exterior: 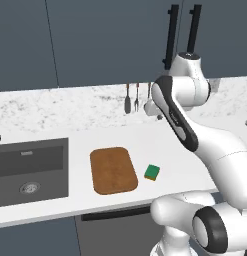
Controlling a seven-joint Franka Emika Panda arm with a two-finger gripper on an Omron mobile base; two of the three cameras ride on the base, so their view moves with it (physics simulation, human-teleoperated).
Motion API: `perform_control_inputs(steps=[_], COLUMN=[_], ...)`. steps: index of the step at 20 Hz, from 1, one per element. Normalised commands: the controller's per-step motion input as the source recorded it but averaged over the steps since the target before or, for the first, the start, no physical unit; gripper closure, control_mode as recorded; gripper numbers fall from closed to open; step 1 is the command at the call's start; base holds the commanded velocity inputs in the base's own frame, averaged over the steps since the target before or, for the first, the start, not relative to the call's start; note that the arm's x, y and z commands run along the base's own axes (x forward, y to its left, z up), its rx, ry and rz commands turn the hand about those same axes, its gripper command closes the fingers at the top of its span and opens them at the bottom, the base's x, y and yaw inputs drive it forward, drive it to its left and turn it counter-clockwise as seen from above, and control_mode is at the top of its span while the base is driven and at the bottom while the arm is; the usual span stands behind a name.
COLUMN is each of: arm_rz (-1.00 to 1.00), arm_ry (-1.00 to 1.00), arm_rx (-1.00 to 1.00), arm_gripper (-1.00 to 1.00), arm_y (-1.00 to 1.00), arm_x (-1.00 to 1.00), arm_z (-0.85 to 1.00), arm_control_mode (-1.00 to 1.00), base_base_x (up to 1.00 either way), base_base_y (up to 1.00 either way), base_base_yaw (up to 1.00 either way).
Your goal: Pick up the sponge from the counter and clean the cutting board by briefly scrubbing or pressing down on the cutting board. Once finished, release the sponge.
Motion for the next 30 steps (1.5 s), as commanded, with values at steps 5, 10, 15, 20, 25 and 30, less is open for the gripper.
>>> perform_control_inputs(steps=[5, 10, 15, 20, 25, 30], arm_rz=[-0.12, -0.37, -0.31, -0.17, -0.12, -0.07], arm_ry=[0.00, 0.00, 0.00, 0.01, 0.00, 0.02], arm_rx=[0.04, 0.00, 0.04, 0.13, 0.02, 0.00], arm_gripper=[-1.00, -1.00, -1.00, -1.00, -1.00, -1.00], arm_y=[0.00, 0.01, -0.02, -0.03, 0.00, 0.00], arm_x=[-0.23, -0.45, -0.45, -0.16, -0.05, 0.00], arm_z=[-0.26, -0.53, -0.62, -0.59, -0.44, -0.40], arm_control_mode=[-1.00, -1.00, -1.00, -1.00, -1.00, -1.00], base_base_x=[0.00, 0.00, 0.00, 0.00, 0.00, 0.00], base_base_y=[0.00, 0.00, 0.00, 0.00, 0.00, 0.00], base_base_yaw=[0.00, 0.00, 0.00, 0.00, 0.00, 0.00])
